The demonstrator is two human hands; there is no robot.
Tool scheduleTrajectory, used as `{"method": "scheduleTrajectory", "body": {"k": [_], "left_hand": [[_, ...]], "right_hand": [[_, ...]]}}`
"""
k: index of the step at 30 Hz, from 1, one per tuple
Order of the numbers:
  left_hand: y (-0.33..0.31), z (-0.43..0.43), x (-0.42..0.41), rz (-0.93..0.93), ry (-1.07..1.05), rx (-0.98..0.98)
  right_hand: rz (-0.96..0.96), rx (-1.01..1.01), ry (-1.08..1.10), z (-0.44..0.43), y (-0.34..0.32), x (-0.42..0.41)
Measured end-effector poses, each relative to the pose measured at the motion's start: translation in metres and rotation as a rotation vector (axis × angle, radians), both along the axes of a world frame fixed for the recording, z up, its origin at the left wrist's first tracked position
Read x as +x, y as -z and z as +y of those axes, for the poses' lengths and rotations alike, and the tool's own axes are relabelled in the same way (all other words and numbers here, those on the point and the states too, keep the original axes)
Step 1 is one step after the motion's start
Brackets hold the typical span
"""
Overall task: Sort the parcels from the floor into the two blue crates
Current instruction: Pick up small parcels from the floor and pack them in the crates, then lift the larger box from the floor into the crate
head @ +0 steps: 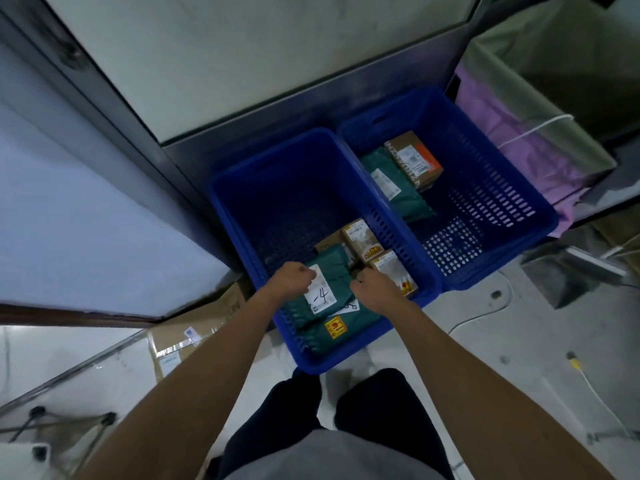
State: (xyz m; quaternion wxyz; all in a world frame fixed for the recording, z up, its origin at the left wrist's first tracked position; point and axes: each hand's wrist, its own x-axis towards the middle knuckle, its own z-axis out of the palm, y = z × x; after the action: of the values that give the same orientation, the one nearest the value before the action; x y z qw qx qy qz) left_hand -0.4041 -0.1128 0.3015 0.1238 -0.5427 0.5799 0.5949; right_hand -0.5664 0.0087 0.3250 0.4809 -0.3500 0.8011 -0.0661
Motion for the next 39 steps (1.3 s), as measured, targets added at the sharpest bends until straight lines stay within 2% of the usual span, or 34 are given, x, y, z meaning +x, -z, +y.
{"method": "scheduleTrajectory", "body": {"k": [3,5,8,11,13,20,25,31,37,39], "left_hand": [[-0.009,0.003,0.020,0.021,-0.057,-0.020],[-0.020,0.017,0.042,0.043,-0.171,-0.069],[-0.031,0.031,0.055,0.082,-0.294,-0.085],[-0.037,0.063,0.074,0.010,-0.308,-0.180],[-0.034,0.087,0.088,-0.036,-0.314,-0.177],[-0.021,0.146,0.149,-0.103,-0.461,-0.151],[-0.018,0.152,0.188,-0.100,-0.535,-0.131],[0.038,0.135,0.224,-0.120,-0.557,-0.064],[0.125,0.104,0.245,-0.186,-0.427,-0.080],[0.158,0.089,0.252,-0.219,-0.355,-0.077]], "right_hand": [[-0.029,0.001,-0.014,0.004,-0.004,0.007],[-0.043,-0.005,-0.088,0.011,-0.012,0.020],[-0.020,-0.092,-0.154,0.012,-0.013,0.034],[0.030,-0.223,-0.190,0.023,-0.015,0.053],[0.046,-0.273,-0.206,0.032,-0.013,0.066],[0.109,-0.224,-0.366,0.059,0.007,0.119],[0.123,-0.262,-0.419,0.061,0.018,0.161],[0.099,-0.278,-0.441,0.048,0.051,0.209],[0.057,-0.092,-0.530,0.022,0.135,0.259],[0.000,-0.005,-0.477,0.009,0.173,0.272]]}}
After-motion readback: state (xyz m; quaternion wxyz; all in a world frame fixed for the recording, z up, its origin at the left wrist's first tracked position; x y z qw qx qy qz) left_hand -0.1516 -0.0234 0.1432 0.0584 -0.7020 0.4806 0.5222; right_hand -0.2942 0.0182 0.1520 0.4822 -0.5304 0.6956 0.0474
